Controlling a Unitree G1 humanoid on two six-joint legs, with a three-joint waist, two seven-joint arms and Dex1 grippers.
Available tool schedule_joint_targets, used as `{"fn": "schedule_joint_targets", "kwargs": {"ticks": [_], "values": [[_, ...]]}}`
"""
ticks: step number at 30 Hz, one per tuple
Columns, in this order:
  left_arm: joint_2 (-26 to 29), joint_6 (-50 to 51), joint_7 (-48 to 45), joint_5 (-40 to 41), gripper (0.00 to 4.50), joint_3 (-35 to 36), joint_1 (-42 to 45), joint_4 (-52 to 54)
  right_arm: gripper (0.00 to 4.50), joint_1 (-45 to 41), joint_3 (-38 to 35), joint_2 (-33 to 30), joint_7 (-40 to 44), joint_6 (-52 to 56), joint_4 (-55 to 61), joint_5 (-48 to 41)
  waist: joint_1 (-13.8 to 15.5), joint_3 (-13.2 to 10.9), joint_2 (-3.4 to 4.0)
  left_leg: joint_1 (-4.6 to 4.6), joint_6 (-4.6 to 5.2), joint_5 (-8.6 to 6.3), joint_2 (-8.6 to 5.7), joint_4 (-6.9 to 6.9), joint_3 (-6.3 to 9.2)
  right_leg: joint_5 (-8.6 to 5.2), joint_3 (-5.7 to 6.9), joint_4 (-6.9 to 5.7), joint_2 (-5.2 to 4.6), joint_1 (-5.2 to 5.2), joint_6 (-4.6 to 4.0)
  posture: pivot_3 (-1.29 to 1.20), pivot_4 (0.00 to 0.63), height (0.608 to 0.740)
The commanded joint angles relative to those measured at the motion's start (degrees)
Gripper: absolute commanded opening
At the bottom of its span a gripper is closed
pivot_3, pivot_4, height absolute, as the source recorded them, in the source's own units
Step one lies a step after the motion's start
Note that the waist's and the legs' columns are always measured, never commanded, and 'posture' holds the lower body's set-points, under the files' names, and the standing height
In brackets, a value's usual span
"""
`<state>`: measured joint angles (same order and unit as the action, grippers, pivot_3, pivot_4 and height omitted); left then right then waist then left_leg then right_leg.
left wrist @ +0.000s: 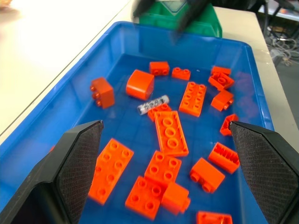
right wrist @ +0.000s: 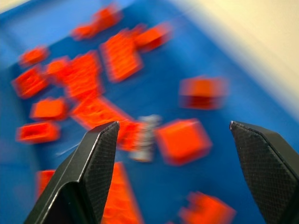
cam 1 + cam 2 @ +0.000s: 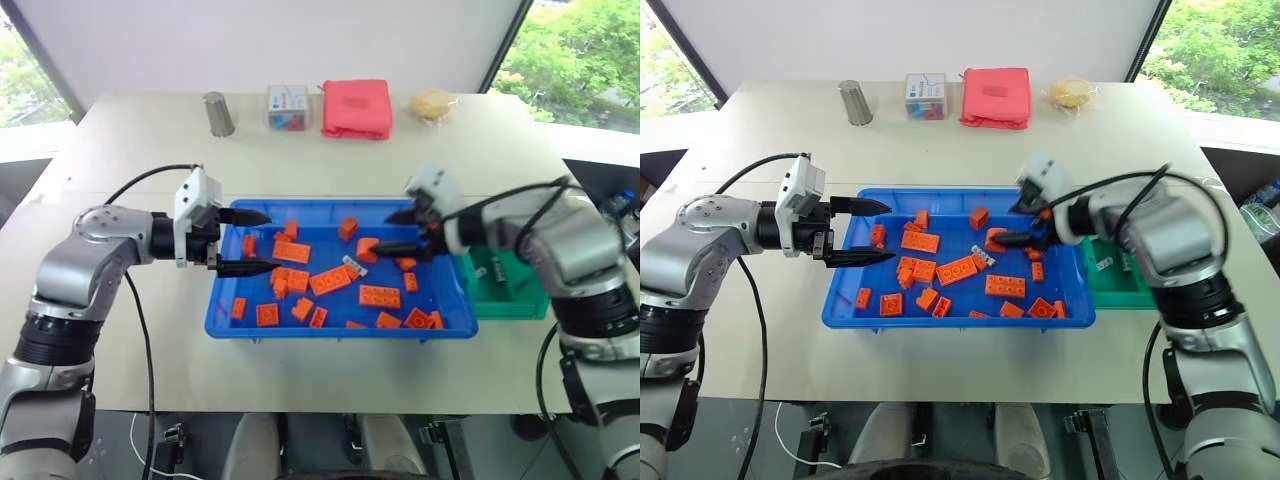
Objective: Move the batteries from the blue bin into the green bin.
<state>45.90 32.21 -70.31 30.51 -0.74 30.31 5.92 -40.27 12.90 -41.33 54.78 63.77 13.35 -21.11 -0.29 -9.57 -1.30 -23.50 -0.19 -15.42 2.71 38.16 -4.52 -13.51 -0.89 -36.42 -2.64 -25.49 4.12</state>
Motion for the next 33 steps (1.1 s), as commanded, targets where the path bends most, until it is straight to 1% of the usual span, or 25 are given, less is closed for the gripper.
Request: {"fn": "schedule_joint_targets", "kwargs": {"ticks": [1, 6, 11, 19, 20, 22, 24, 28, 33], "values": [[1.0, 0.2, 0.7, 0.9, 4.5, 2.3, -0.3, 2.7, 3.88, 1.3, 0.1, 0.3, -1.3, 0.9, 3.7, -1.3, -0.1, 0.0, 0.0, -0.01, 0.0, 0.0, -0.01, 0.01, -0.02, 0.0, -0.02, 0.08, -0.02, 0.02, 0.0, 0.0, 0.15, 0.74], [1.4, 0.5, 1.3, 1.3, 4.5, 3.1, -1.3, 3.5, 3.88, 1.7, 2.0, 1.9, -2.9, -1.5, 0.2, 0.1, -0.5, 0.0, -0.01, 0.01, 0.01, -0.01, -0.02, 0.09, -0.04, 0.01, -0.06, 0.17, -0.01, 0.1, 0.0, 0.0, 0.15, 0.74], [1.5, 0.7, 1.7, 1.4, 4.5, 3.4, -1.9, 4.1, 3.88, 0.7, 3.5, 3.9, -3.9, -4.6, -5.2, 1.6, -0.6, 0.0, -0.01, 0.14, 0.01, 0.0, 0.04, 0.08, 0.0, 0.02, -0.06, -0.01, 0.15, 0.1, -0.03, 0.0, 0.15, 0.74], [1.9, 0.9, 2.0, 1.7, 4.5, 3.4, -1.6, 4.4, 3.88, -0.2, 7.1, 4.7, -2.7, -12.5, -12.3, 5.9, -0.5, 0.0, -0.01, 0.12, 0.01, 0.0, 0.02, 0.08, -0.05, 0.05, -0.07, 0.02, 0.1, 0.09, 0.02, 0.0, 0.15, 0.74], [1.9, 0.9, 2.0, 1.7, 4.5, 3.4, -1.6, 4.4, 3.65, -0.2, 7.5, 4.8, -2.4, -13.4, -13.0, 6.5, -0.5, 0.0, -0.01, 0.12, 0.01, 0.0, 0.01, 0.08, -0.05, 0.05, -0.07, 0.03, 0.09, 0.09, 0.02, 0.0, 0.15, 0.74], [1.9, 0.8, 2.0, 1.7, 4.5, 3.3, -1.6, 4.4, 2.99, -0.1, 8.5, 4.6, -1.8, -15.2, -13.8, 7.7, -0.5, 0.0, 0.0, 0.11, 0.01, 0.0, 0.01, 0.08, -0.05, 0.05, -0.06, 0.03, 0.09, 0.1, 0.03, 0.0, 0.15, 0.74], [1.9, 0.9, 2.1, 1.8, 4.5, 3.4, -1.5, 4.5, 2.08, 0.2, 9.4, 4.0, -0.8, -17.1, -14.0, 8.9, -0.5, 0.0, -0.01, 0.12, 0.01, 0.0, 0.01, 0.08, -0.04, 0.05, -0.06, 0.03, 0.1, 0.1, 0.03, 0.0, 0.15, 0.74], [1.9, 1.0, 2.2, 2.0, 4.5, 3.4, -1.3, 4.6, 2.08, 0.8, 9.4, 2.9, 1.2, -18.8, -14.8, 10.0, -0.5, 0.0, -0.01, 0.12, 0.01, 0.0, 0.02, 0.08, -0.03, 0.05, -0.06, 0.02, 0.11, 0.1, 0.03, 0.0, 0.15, 0.74], [1.9, 0.9, 2.3, 1.9, 4.5, 3.4, -1.2, 4.3, 2.08, 0.5, 8.8, 3.1, 2.0, -19.6, -15.9, 10.8, -0.5, 0.0, -0.01, 0.13, 0.01, 0.0, 0.02, 0.08, -0.04, 0.06, -0.06, 0.01, 0.11, 0.1, 0.04, 0.0, 0.15, 0.74]]}}
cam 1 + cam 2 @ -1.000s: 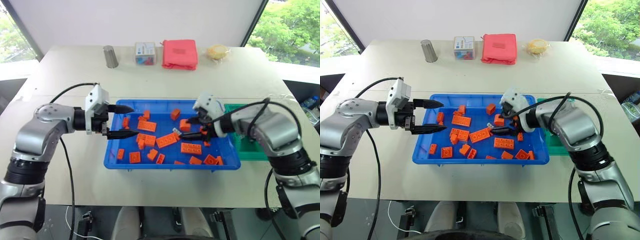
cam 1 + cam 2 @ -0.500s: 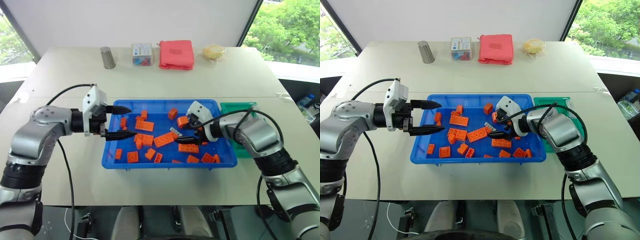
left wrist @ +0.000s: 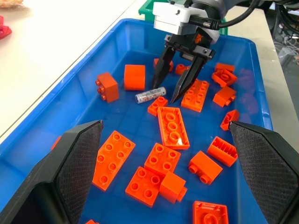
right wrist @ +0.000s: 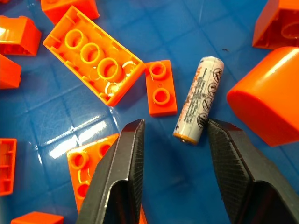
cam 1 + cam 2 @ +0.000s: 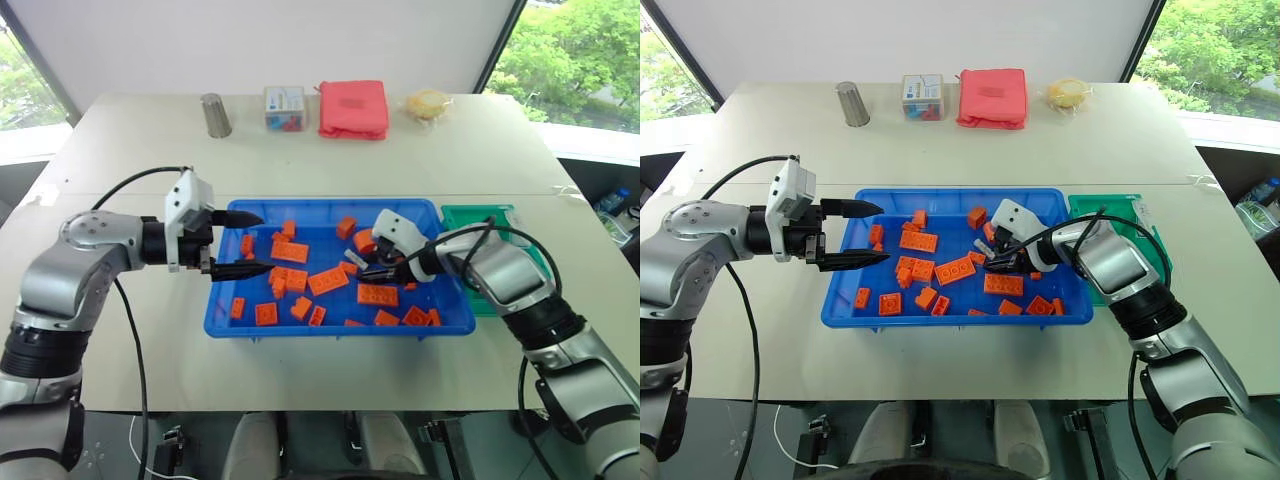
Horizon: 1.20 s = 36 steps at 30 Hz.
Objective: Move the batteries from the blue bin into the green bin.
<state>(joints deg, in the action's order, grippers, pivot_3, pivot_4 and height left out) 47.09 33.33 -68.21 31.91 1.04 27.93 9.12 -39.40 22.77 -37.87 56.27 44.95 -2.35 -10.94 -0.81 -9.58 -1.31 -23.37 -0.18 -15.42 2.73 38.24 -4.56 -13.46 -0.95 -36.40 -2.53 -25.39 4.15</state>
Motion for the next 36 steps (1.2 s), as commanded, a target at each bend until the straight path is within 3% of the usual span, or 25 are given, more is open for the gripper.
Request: {"fn": "schedule_joint_targets", "kwargs": {"ticks": [1, 12, 15, 17, 18, 22, 26, 30, 36], "values": [[0.7, -0.3, 0.2, 0.5, 4.5, 1.6, 1.3, 1.0, 2.08, -0.4, -1.0, -0.1, 0.5, -0.9, -0.5, 0.8, 0.0, 0.0, 0.0, 0.0, 0.0, 0.0, 0.0, 0.0, 0.0, 0.0, 0.0, 0.0, 0.0, 0.0, 0.0, 0.0, 0.15, 0.74], [0.6, -0.3, -0.4, 0.3, 4.5, 1.2, 2.2, 0.1, 2.08, -1.1, -1.4, 2.6, -0.7, -1.4, -2.7, 2.4, 0.0, 0.0, 0.0, 0.04, -0.01, 0.01, 0.0, 0.01, 0.0, 0.0, 0.0, -0.03, 0.01, 0.03, 0.0, 0.0, 0.15, 0.74], [0.5, -0.4, -0.5, 0.3, 4.5, 1.0, 2.3, 0.0, 1.22, -0.6, -1.6, 2.9, -0.7, -1.4, -2.2, 2.4, 0.0, 0.0, 0.0, 0.04, -0.01, 0.01, 0.0, 0.01, 0.0, 0.03, 0.0, -0.04, 0.01, 0.03, 0.05, 0.0, 0.15, 0.74], [0.5, -0.4, -0.5, 0.3, 4.5, 1.0, 2.4, -0.1, 0.24, -0.3, -1.7, 2.8, -0.8, -1.3, -1.8, 2.4, 0.0, 0.0, 0.0, 0.03, -0.01, 0.01, 0.0, 0.01, 0.0, 0.04, 0.0, -0.03, 0.01, 0.03, 0.06, 0.0, 0.15, 0.74], [0.4, -0.4, -0.5, 0.3, 4.5, 1.0, 2.4, 0.0, 0.02, 0.0, -1.8, 2.7, -0.8, -1.3, -1.5, 2.4, 0.0, 0.0, 0.0, 0.03, -0.01, 0.01, 0.0, 0.01, 0.0, 0.04, 0.0, -0.03, 0.01, 0.03, 0.06, 0.0, 0.15, 0.74], [0.3, -0.5, -0.7, 0.2, 4.5, 0.8, 2.5, -0.2, 0.02, 0.7, -2.7, 1.9, -1.0, -0.3, 0.2, 2.1, 0.0, 0.0, 0.0, 0.03, -0.01, 0.01, 0.0, 0.01, 0.0, 0.04, 0.0, -0.03, 0.01, 0.03, 0.06, 0.0, 0.15, 0.74], [0.2, -0.5, -0.8, 0.3, 4.5, 0.7, 2.4, -0.1, 0.02, 0.8, -10.0, -1.0, -0.5, 7.1, 8.3, -3.3, 0.1, 0.0, 0.0, 0.01, -0.01, 0.01, 0.0, 0.01, 0.0, 0.04, 0.0, -0.04, 0.0, 0.01, 0.07, 0.0, 0.15, 0.74], [-0.1, -1.0, -1.0, 0.3, 4.5, 0.6, 2.0, -0.4, 0.02, -1.3, -27.5, -8.8, -0.3, 21.7, 14.5, -12.9, 0.4, 0.0, 0.02, -0.05, -0.01, 0.01, -0.01, 0.01, 0.01, 0.05, 0.0, -0.02, -0.07, -0.01, 0.09, 0.0, 0.15, 0.74], [-0.9, -1.8, -1.4, 0.0, 4.5, 0.2, 2.3, -1.9, 0.02, 6.5, -38.1, -20.1, -3.1, 22.8, 11.8, -12.2, 0.2, 0.0, -0.03, 0.0, 0.0, 0.0, -0.01, -0.04, 0.03, -0.05, 0.05, 0.16, -0.06, 0.1, -0.09, 0.0, 0.15, 0.74]]}}
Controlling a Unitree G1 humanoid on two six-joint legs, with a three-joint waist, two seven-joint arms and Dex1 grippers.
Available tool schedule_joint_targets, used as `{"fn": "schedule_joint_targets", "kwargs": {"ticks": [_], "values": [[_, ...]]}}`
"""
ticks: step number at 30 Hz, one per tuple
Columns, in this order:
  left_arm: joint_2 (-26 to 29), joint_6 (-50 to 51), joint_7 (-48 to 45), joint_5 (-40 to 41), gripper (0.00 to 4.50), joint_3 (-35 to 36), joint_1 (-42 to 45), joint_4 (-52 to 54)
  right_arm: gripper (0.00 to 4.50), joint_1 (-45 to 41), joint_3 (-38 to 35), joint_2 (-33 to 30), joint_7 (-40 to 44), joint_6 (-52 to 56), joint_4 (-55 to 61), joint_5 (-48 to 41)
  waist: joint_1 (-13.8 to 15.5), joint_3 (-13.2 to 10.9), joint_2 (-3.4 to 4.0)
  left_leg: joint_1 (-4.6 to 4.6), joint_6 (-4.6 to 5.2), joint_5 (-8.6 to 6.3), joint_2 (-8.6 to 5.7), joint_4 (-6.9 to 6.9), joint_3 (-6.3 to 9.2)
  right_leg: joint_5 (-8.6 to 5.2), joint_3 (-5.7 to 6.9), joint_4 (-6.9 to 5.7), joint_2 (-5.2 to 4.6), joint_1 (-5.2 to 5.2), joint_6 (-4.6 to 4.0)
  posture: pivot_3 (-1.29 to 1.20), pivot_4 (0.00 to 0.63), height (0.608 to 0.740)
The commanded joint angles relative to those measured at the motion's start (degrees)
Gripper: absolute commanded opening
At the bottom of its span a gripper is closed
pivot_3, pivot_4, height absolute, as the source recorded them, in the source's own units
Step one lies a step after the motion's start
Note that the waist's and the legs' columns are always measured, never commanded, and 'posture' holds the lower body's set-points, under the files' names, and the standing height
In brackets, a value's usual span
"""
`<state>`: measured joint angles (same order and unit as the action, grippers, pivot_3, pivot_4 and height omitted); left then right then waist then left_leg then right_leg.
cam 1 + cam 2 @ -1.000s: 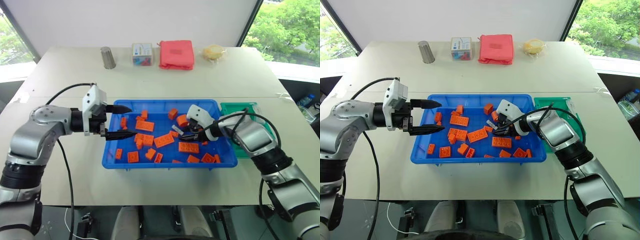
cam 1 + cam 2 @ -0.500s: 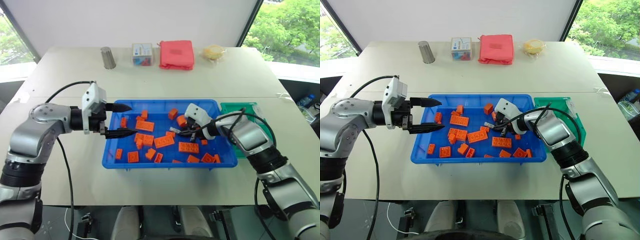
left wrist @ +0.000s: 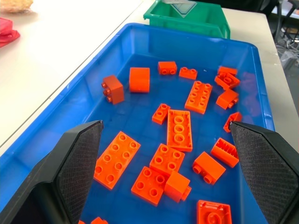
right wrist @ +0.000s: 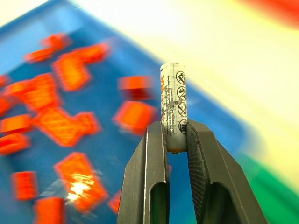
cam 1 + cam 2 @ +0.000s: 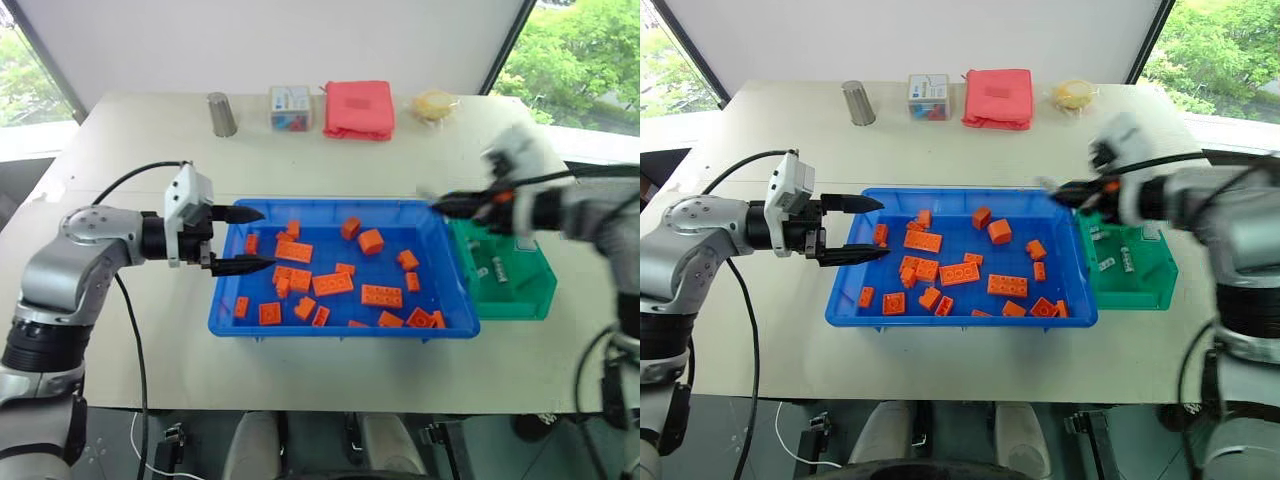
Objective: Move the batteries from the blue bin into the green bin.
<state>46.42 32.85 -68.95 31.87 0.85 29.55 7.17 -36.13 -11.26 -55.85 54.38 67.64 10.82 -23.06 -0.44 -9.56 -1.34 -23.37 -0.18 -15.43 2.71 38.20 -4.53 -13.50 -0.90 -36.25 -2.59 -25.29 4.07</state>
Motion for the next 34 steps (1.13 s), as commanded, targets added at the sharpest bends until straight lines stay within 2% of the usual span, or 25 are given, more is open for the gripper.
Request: {"fn": "schedule_joint_targets", "kwargs": {"ticks": [1, 6, 12, 14, 16, 20, 22, 27, 34], "values": [[-0.5, -1.5, -0.8, -0.1, 4.5, 0.2, 0.9, -0.2, 0.02, 4.8, -5.2, -2.8, -1.8, -0.1, -1.8, 0.0, -0.2, 0.0, 0.0, 0.0, 0.0, 0.0, 0.0, 0.0, -0.01, 0.0, -0.01, 0.0, 0.0, 0.0, 0.0, 0.0, 0.15, 0.74], [-1.8, -2.2, -1.5, -0.9, 4.5, -1.1, 2.9, -2.5, 0.02, 10.0, -6.8, -1.3, -4.0, -0.7, -0.6, -1.7, -0.7, 0.0, 0.01, 0.12, 0.0, 0.0, 0.0, 0.01, -0.09, 0.04, -0.19, -0.13, 0.07, -0.03, 0.05, 0.0, 0.15, 0.74], [-2.5, -3.2, -2.4, -1.8, 4.5, -1.8, 5.0, -4.4, 2.97, 11.2, -3.5, -2.4, -6.4, -8.3, -2.8, 1.6, -0.5, 0.0, 0.01, 0.12, -0.01, 0.03, 0.02, 0.04, -0.05, 0.06, -0.18, -0.19, 0.13, -0.04, -0.03, 0.0, 0.15, 0.74], [-2.0, -2.9, -2.7, -1.5, 4.5, -1.0, 4.9, -4.4, 2.97, 11.6, -5.3, -3.1, -3.4, -23.4, -6.9, 3.8, -0.4, 0.0, 0.02, 0.09, -0.01, 0.03, 0.01, 0.03, -0.07, 0.07, -0.19, -0.15, 0.11, -0.05, 0.01, 0.0, 0.15, 0.74], [-1.7, -2.9, -2.8, -1.3, 4.5, -0.4, 4.6, -4.5, 2.97, 12.4, -6.3, -3.6, -0.2, -32.7, -9.8, 4.3, -0.4, 0.0, 0.02, 0.06, 0.0, 0.03, 0.0, 0.02, -0.1, 0.12, -0.18, -0.06, 0.09, -0.04, 0.11, 0.0, 0.15, 0.74], [1.1, -2.1, -4.0, 0.0, 4.5, 2.8, 4.0, -5.6, 2.97, 16.3, -8.3, -9.9, 17.2, -45.3, -19.3, 2.1, -0.2, 0.0, 0.01, 0.02, 0.01, 0.02, 0.01, 0.0, -0.07, 0.1, -0.14, -0.03, 0.1, -0.04, 0.19, 0.0, 0.15, 0.74], [4.1, -1.4, -5.4, 0.7, 4.5, 5.4, 3.5, -6.9, 2.97, 16.1, -7.8, -13.5, 25.1, -48.6, -27.3, 1.5, -0.3, 0.0, 0.02, 0.02, 0.01, 0.02, 0.01, -0.01, -0.1, 0.09, -0.14, -0.01, 0.09, -0.04, 0.19, 0.0, 0.15, 0.74], [10.8, -2.9, -7.9, 0.0, 4.5, 9.7, 2.1, -12.0, 2.97, 11.6, -3.6, -16.9, 33.6, -55.9, -42.6, 4.3, -0.9, 0.0, 0.03, 0.19, 0.01, 0.02, 0.02, 0.0, -0.2, 0.02, -0.18, -0.05, 0.07, 0.01, -0.01, 0.0, 0.15, 0.74], [16.9, -3.7, -9.2, -0.3, 4.5, 14.3, -0.1, -16.2, 2.97, 8.3, -1.7, -16.4, 36.6, -59.0, -47.5, 5.4, -1.0, -0.1, 0.13, 0.44, -0.01, 0.03, 0.05, -0.01, -0.31, 0.01, -0.25, -0.28, 0.05, 0.06, -0.08, 0.0, 0.15, 0.74]]}}
